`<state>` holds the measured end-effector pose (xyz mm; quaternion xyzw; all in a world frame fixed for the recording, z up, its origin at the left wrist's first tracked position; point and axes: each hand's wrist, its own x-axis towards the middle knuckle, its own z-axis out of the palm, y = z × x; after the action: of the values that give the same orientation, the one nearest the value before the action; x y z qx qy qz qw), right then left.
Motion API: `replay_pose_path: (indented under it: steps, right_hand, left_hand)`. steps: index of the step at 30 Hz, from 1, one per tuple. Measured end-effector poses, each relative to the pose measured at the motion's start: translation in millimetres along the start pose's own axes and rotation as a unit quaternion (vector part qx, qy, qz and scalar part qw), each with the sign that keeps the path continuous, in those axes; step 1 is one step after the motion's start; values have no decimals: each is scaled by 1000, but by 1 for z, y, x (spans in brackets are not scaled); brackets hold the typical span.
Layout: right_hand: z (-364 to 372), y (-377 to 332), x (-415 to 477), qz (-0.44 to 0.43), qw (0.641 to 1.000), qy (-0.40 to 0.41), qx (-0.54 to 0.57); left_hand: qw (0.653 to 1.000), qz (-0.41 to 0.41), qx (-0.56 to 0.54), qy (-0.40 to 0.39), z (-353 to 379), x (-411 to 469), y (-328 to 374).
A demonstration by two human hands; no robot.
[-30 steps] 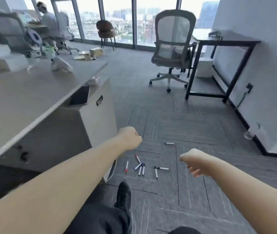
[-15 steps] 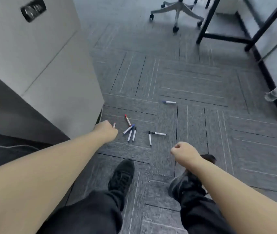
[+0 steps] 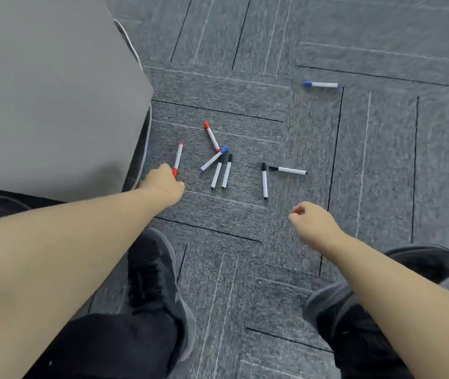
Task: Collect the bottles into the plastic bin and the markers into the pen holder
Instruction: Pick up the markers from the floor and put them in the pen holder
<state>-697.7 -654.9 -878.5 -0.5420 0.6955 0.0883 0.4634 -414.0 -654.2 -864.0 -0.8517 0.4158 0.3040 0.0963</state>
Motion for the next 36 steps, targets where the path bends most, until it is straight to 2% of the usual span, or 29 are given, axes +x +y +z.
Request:
replay_pose_path:
  steps: [5, 7, 10, 13, 18, 19, 21, 23, 24, 27, 32, 36]
  right_hand:
    - [-6, -6, 43, 11, 997, -21, -67]
    - [-12, -15, 67, 1, 996, 7, -94]
    - [-17, -29, 105, -19, 984, 93, -154]
    - [-17, -39, 132, -60, 962, 141, -226]
    - [-18, -49, 149, -160, 909, 153, -354]
    - [-20, -52, 151, -162, 920, 151, -322]
    - [-22, -60, 149, -143, 963, 142, -178]
    - [-14, -64, 144, -129, 983, 100, -88]
    - [-6, -65, 139, -127, 985, 63, -98]
    - [11, -66, 132, -128, 962, -22, -242]
    - [-12, -74, 159, -210, 922, -38, -323]
    - [-73, -88, 194, -203, 941, 15, -272]
  left_hand:
    - [996, -49, -69, 36, 16, 32, 14]
    - [991, -53, -94, 85, 20, 48, 19]
    - [982, -44, -110, 147, 23, 80, 25]
    - [985, -47, -105, 128, 30, 112, 27]
    - [986, -53, -123, 103, 22, 132, 15]
    - [986, -46, -114, 112, 17, 131, 15]
    - [982, -26, -134, 127, 9, 126, 26]
    - [981, 24, -165, 101, 10, 117, 44]
    - [982, 55, -167, 76, 16, 112, 52]
    - [984, 100, -144, -13, 39, 105, 67]
    - [990, 90, -104, -22, 44, 106, 72]
    - [992, 102, -60, -48, 37, 110, 87]
